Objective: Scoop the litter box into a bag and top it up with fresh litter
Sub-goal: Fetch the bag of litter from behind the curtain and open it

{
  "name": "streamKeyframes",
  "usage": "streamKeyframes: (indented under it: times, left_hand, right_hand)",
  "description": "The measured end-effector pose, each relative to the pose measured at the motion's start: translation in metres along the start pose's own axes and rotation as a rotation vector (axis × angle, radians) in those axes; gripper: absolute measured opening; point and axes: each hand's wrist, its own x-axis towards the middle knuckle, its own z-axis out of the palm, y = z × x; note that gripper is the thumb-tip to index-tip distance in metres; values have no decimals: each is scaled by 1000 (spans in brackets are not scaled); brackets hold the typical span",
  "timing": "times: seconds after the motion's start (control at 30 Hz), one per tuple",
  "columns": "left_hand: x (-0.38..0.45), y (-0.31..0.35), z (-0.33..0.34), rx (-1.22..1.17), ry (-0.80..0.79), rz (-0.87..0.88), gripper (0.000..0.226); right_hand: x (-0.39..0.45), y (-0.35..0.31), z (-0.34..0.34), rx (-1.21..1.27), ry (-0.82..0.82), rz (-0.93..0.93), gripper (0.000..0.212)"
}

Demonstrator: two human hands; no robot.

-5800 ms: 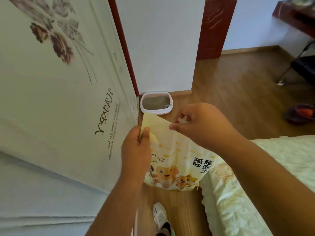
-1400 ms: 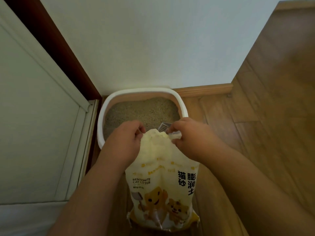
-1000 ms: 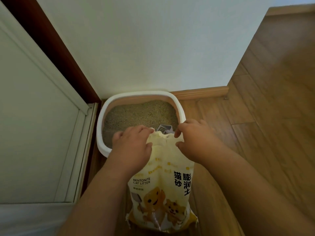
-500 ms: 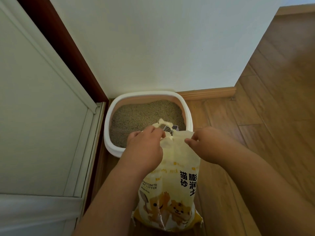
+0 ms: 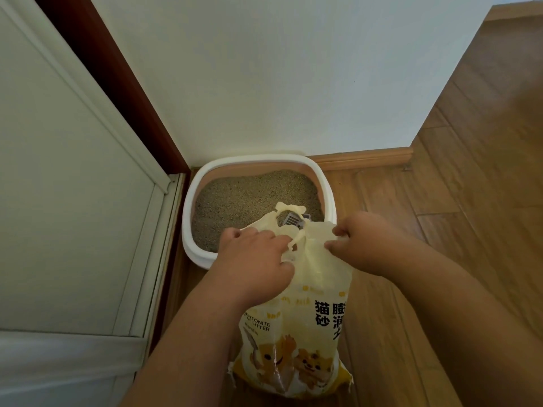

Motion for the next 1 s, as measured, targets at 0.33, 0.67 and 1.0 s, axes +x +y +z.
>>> streamKeyframes:
  times: [0.33,0.67,1.0]
  left_hand:
    - [5,5,6,-64,131,29,37]
    - [5,4,-2,-245,217,-185,11]
    - [-1,41,15,-183,134,180,52]
  right_hand:
    - [-4,8,-4,98,-39,-107,35]
    - [-3,11,-3,53,-44,-109,21]
    - [-3,3,-1,62,6,-134,21]
